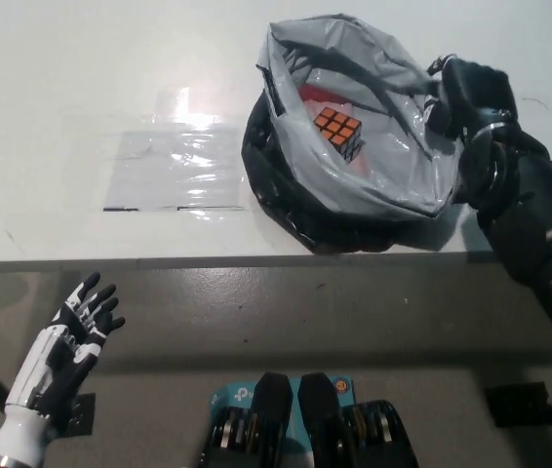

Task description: Use the right hand to pick up a rubix's cube and place it into a plastic bag and lift the bag

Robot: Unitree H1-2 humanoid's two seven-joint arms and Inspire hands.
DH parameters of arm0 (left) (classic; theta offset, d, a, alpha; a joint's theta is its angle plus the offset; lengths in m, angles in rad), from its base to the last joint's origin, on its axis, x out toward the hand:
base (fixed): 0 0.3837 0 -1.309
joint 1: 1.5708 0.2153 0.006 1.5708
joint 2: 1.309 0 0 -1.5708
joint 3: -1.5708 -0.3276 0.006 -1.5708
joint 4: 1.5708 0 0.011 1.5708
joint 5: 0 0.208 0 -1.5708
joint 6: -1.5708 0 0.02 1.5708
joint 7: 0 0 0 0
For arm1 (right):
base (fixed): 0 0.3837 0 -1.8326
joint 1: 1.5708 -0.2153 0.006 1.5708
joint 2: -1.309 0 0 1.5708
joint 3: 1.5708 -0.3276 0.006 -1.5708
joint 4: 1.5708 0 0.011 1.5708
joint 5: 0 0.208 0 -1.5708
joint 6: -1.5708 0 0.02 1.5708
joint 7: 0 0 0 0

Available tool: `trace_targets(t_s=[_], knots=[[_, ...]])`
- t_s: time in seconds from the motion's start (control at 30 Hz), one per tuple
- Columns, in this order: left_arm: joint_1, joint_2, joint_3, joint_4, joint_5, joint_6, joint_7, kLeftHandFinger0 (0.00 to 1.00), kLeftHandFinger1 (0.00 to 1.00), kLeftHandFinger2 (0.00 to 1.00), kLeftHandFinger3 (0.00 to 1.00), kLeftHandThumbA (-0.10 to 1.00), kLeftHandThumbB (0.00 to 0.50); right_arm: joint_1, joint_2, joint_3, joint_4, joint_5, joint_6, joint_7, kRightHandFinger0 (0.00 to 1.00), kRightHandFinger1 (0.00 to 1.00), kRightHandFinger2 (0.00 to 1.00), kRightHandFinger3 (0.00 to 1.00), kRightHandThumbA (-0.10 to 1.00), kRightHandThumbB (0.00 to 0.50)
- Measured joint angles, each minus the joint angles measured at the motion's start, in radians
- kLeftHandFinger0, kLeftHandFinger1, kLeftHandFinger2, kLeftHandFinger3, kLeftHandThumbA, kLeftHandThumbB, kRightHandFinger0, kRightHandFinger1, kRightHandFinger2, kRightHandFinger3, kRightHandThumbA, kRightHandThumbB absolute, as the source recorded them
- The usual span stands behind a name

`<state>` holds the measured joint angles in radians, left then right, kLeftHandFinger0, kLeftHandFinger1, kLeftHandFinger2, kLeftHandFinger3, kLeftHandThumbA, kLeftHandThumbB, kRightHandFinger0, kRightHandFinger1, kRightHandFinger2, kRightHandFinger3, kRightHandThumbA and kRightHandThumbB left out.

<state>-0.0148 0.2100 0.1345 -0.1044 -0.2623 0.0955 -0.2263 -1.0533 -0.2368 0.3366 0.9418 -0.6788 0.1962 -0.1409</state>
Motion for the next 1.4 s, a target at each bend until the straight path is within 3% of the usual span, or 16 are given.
trace_targets(t_s=[0.27, 0.33, 0.37, 0.4, 0.5, 0.53, 0.6, 0.67, 0.83, 1.07, 1.1, 1.17, 1.23, 1.27, 1.33, 1.4], knots=[[-0.002, 0.0, 0.005, 0.002, -0.004, 0.0, 0.0, 0.9, 1.0, 1.0, 1.0, 0.37, 0.175, 0.002, 0.009, -0.083, -0.105, 0.042, -0.022, -0.07, 0.01, 0.22, 0.4, 0.31, 0.07, 0.251], [-0.003, -0.001, 0.006, 0.002, -0.006, 0.0, 0.0, 0.9, 1.0, 1.0, 1.0, 0.36, 0.18, 0.005, 0.018, -0.116, -0.152, 0.066, -0.024, -0.068, 0.0, 0.21, 0.41, 0.29, 0.15, 0.247], [-0.004, -0.001, 0.007, 0.002, -0.007, 0.001, 0.0, 0.9, 1.0, 1.0, 1.0, 0.35, 0.183, 0.007, 0.024, -0.14, -0.185, 0.086, -0.024, -0.065, 0.01, 0.25, 0.45, 0.31, 0.06, 0.245], [-0.005, -0.001, 0.008, 0.002, -0.008, 0.001, 0.0, 0.9, 1.0, 1.0, 1.0, 0.35, 0.184, 0.007, 0.029, -0.158, -0.209, 0.102, -0.024, -0.061, 0.0, 0.24, 0.46, 0.32, 0.14, 0.236], [-0.005, -0.001, 0.01, 0.002, -0.011, 0.002, 0.0, 0.9, 1.0, 1.0, 1.0, 0.33, 0.193, 0.008, 0.043, -0.212, -0.273, 0.152, -0.017, -0.034, 0.13, 0.41, 0.58, 0.31, -0.05, 0.233], [-0.005, -0.001, 0.01, 0.002, -0.012, 0.002, 0.0, 0.9, 1.0, 1.0, 1.0, 0.32, 0.2, 0.008, 0.05, -0.236, -0.296, 0.179, -0.011, -0.02, 0.03, 0.35, 0.57, 0.3, -0.09, 0.208], [-0.005, -0.002, 0.01, 0.002, -0.014, 0.003, 0.0, 0.88, 1.0, 1.0, 1.0, 0.32, 0.217, 0.008, 0.061, -0.276, -0.318, 0.217, -0.002, 0.001, 0.0, 0.28, 0.62, 0.37, -0.1, 0.207], [-0.005, -0.003, 0.01, 0.002, -0.015, 0.003, 0.0, 0.88, 1.0, 1.0, 1.0, 0.31, 0.209, 0.008, 0.07, -0.311, -0.323, 0.257, 0.008, 0.019, 0.0, 0.22, 0.59, 0.68, -0.1, 0.172], [-0.005, -0.004, 0.009, 0.005, -0.015, 0.004, 0.0, 0.86, 1.0, 1.0, 1.0, 0.3, 0.201, 0.008, 0.104, -0.424, -0.321, 0.351, 0.048, 0.047, 0.0, 0.09, 0.46, 0.31, -0.1, 0.18], [-0.005, -0.005, 0.009, 0.007, -0.015, 0.004, 0.0, 0.86, 1.0, 1.0, 1.0, 0.3, 0.192, -0.001, 0.147, -0.581, -0.302, 0.487, 0.102, 0.066, 0.0, 0.06, 0.55, 0.59, -0.1, 0.213], [-0.005, -0.005, 0.009, 0.007, -0.015, 0.004, 0.0, 0.86, 1.0, 1.0, 1.0, 0.3, 0.19, -0.007, 0.154, -0.609, -0.295, 0.511, 0.113, 0.068, 0.0, 0.07, 0.57, 0.72, -0.1, 0.19], [-0.005, -0.005, 0.009, 0.007, -0.016, 0.004, 0.0, 0.87, 1.0, 1.0, 1.0, 0.3, 0.194, -0.018, 0.16, -0.637, -0.286, 0.537, 0.125, 0.069, 0.0, 0.07, 0.58, 0.65, -0.1, 0.191], [-0.005, -0.005, 0.009, 0.007, -0.016, 0.005, 0.0, 0.87, 1.0, 1.0, 1.0, 0.29, 0.198, -0.043, 0.168, -0.689, -0.269, 0.586, 0.145, 0.071, 0.0, 0.07, 0.59, 0.79, -0.1, 0.17], [-0.005, -0.005, 0.009, 0.007, -0.016, 0.005, 0.0, 0.87, 1.0, 1.0, 1.0, 0.3, 0.198, -0.056, 0.171, -0.707, -0.262, 0.604, 0.155, 0.071, 0.0, 0.08, 0.62, 0.76, -0.1, 0.167], [-0.005, -0.005, 0.009, 0.007, -0.016, 0.005, 0.0, 0.87, 0.99, 1.0, 1.0, 0.3, 0.19, -0.081, 0.174, -0.735, -0.246, 0.628, 0.165, 0.071, 0.0, 0.1, 0.68, 0.94, -0.1, 0.158], [-0.005, -0.005, 0.009, 0.007, -0.016, 0.005, 0.0, 0.86, 0.98, 1.0, 1.0, 0.29, 0.186, -0.12, 0.176, -0.764, -0.222, 0.659, 0.179, 0.071, 0.0, 0.12, 0.71, 0.97, -0.1, 0.134]])
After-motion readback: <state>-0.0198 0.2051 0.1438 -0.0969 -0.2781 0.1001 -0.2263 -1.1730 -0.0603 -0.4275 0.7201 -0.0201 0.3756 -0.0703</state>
